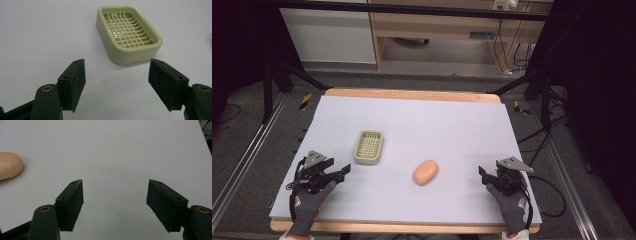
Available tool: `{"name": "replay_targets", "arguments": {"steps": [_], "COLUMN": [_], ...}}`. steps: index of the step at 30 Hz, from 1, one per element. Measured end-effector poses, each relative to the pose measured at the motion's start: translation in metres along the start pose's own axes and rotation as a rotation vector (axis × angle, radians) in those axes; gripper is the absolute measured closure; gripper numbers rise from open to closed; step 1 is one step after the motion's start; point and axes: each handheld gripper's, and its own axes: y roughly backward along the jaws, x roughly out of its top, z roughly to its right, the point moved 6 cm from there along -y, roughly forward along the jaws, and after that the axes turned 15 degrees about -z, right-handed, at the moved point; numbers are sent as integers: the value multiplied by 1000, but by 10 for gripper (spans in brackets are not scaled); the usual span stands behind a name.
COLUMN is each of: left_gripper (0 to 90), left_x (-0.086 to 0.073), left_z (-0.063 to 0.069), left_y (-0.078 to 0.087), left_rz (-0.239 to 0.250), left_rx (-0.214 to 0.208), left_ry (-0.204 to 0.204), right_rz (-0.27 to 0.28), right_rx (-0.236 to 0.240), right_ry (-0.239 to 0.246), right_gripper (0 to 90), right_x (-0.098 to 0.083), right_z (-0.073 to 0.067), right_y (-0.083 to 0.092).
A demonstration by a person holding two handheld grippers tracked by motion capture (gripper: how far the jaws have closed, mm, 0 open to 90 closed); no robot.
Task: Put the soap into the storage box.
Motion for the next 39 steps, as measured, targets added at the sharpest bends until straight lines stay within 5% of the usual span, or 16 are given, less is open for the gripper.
{"name": "replay_targets", "arguments": {"steps": [39], "left_gripper": [267], "left_x": [43], "left_z": [50], "left_y": [10], "left_rz": [40], "left_rx": [-85], "left_ry": [-101], "right_rz": [7], "right_rx": [15], "right_ry": [-1], "right_gripper": [344], "right_x": [-3], "right_z": [-1], "right_y": [1]}}
